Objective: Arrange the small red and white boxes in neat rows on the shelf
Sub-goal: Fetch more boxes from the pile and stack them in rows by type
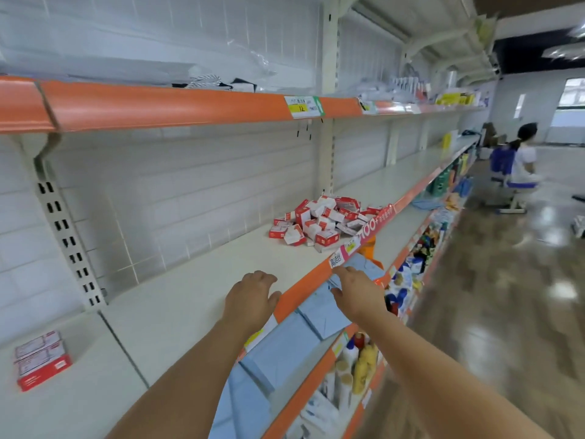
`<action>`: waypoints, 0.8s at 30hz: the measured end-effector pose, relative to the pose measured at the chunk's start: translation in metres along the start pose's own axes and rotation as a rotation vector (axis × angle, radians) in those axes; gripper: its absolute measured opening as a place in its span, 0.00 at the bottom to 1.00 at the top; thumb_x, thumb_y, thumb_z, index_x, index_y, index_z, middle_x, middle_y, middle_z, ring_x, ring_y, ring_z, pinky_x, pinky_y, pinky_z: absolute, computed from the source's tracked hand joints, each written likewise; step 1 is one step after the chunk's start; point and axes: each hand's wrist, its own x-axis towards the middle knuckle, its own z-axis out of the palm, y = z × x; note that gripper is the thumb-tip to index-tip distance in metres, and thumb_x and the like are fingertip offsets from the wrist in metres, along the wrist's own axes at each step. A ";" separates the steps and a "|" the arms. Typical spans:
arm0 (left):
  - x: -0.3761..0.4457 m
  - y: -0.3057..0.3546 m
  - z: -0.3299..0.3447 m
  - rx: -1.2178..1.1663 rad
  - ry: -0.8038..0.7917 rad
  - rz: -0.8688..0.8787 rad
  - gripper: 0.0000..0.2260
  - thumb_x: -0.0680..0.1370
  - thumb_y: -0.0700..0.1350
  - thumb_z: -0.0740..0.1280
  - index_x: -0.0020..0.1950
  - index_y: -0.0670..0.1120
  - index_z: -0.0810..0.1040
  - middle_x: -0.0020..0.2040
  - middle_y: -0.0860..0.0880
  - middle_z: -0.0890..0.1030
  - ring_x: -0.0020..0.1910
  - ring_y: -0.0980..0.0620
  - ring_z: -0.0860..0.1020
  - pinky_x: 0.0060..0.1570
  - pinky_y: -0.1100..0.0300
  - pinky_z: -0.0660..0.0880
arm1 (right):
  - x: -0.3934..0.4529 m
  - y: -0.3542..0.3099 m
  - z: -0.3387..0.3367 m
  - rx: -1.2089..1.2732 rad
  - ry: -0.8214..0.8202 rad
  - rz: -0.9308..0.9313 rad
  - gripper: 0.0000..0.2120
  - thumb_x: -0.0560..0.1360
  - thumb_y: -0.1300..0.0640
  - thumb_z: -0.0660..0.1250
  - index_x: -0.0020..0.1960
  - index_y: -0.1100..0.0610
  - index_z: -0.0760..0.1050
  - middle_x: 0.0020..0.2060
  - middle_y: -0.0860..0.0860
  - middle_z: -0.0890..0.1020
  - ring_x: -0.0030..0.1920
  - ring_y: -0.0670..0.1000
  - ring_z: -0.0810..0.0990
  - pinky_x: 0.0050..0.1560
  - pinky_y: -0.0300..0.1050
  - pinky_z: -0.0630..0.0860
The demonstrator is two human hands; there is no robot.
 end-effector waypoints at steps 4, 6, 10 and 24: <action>0.054 -0.007 0.019 -0.023 -0.003 0.009 0.18 0.81 0.52 0.56 0.71 0.51 0.68 0.68 0.51 0.70 0.66 0.50 0.68 0.60 0.56 0.68 | 0.045 0.016 0.008 -0.015 0.002 0.045 0.20 0.79 0.58 0.59 0.71 0.55 0.64 0.62 0.54 0.75 0.59 0.55 0.74 0.48 0.49 0.74; 0.082 -0.011 0.028 -0.030 -0.020 0.002 0.19 0.81 0.53 0.56 0.72 0.51 0.67 0.69 0.50 0.69 0.66 0.50 0.68 0.60 0.56 0.69 | 0.068 0.021 0.012 -0.038 -0.014 0.054 0.19 0.79 0.60 0.58 0.70 0.55 0.65 0.62 0.54 0.75 0.60 0.56 0.73 0.50 0.48 0.74; 0.132 -0.017 0.044 -0.064 -0.027 -0.028 0.22 0.81 0.53 0.58 0.74 0.52 0.62 0.72 0.50 0.66 0.68 0.51 0.67 0.61 0.56 0.70 | 0.115 0.027 0.018 -0.122 -0.028 0.049 0.20 0.78 0.61 0.57 0.69 0.55 0.67 0.63 0.53 0.74 0.62 0.55 0.72 0.54 0.47 0.72; 0.236 0.003 0.089 -0.239 -0.072 -0.238 0.27 0.81 0.55 0.56 0.78 0.52 0.50 0.76 0.45 0.59 0.74 0.44 0.59 0.67 0.49 0.65 | 0.207 0.054 0.055 -0.093 -0.028 0.047 0.25 0.77 0.41 0.60 0.67 0.55 0.65 0.61 0.53 0.73 0.61 0.54 0.71 0.52 0.48 0.72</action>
